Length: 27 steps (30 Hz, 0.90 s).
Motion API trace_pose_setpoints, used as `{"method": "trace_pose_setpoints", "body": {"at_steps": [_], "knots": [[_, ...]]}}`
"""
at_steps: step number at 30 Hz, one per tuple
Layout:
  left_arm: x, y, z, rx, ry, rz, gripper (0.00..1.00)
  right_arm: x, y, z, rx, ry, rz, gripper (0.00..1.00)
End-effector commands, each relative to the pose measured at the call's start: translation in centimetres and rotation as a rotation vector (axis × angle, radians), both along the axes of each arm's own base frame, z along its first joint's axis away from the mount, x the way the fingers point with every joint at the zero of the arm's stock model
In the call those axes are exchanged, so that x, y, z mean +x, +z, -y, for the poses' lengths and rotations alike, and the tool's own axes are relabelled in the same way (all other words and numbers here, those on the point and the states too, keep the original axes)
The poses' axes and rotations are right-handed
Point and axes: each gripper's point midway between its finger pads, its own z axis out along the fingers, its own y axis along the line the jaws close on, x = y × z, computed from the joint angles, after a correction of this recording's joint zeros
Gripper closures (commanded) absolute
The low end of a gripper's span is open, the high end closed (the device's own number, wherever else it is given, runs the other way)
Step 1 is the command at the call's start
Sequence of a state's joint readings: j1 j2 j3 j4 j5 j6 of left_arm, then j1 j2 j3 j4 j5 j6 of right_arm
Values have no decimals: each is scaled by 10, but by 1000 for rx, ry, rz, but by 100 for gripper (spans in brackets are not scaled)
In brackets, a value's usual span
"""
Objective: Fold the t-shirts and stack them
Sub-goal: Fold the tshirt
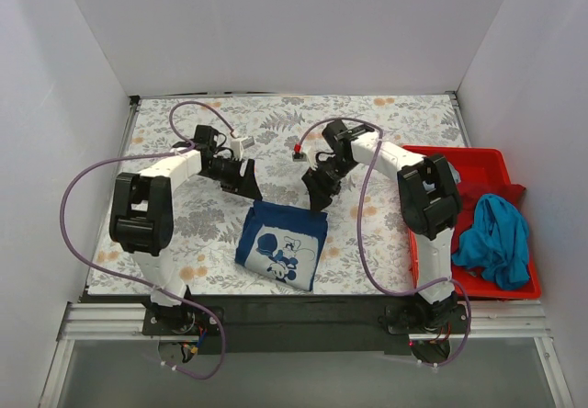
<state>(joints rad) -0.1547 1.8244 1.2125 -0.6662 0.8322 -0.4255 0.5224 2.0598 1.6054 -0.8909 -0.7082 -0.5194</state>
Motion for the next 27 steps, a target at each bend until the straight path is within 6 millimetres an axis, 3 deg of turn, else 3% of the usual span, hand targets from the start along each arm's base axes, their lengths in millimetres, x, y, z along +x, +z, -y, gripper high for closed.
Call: {"method": "trace_pose_setpoints", "body": {"at_steps": [1, 6, 10, 12, 13, 16, 17, 20, 21, 27], "knots": [[15, 15, 2, 13, 28, 32, 37, -19, 1, 14, -33, 30, -13, 32], [10, -2, 2, 33, 6, -22, 35, -27, -9, 19, -46, 35, -51, 35], [-1, -10, 8, 29, -24, -51, 36, -30, -13, 20, -50, 40, -70, 66], [-3, -14, 8, 32, -27, -67, 38, -28, -15, 21, -61, 41, -58, 74], [-3, -17, 8, 34, -30, -80, 39, -26, -15, 22, -67, 40, -53, 83], [4, -15, 11, 26, -36, -84, 55, -13, -18, 27, -90, 20, -27, 99], [7, -14, 12, 18, -38, -83, 66, -9, -21, 29, -108, 15, -18, 99], [24, -6, 17, -1, -26, -66, 86, 14, -22, 36, -132, -16, 28, 99], [31, -6, 17, 9, -15, -47, 99, 21, -22, 38, -136, -27, 41, 99], [77, 5, 14, 45, 60, 54, 100, 70, -21, 55, -180, -92, 140, 99]]}}
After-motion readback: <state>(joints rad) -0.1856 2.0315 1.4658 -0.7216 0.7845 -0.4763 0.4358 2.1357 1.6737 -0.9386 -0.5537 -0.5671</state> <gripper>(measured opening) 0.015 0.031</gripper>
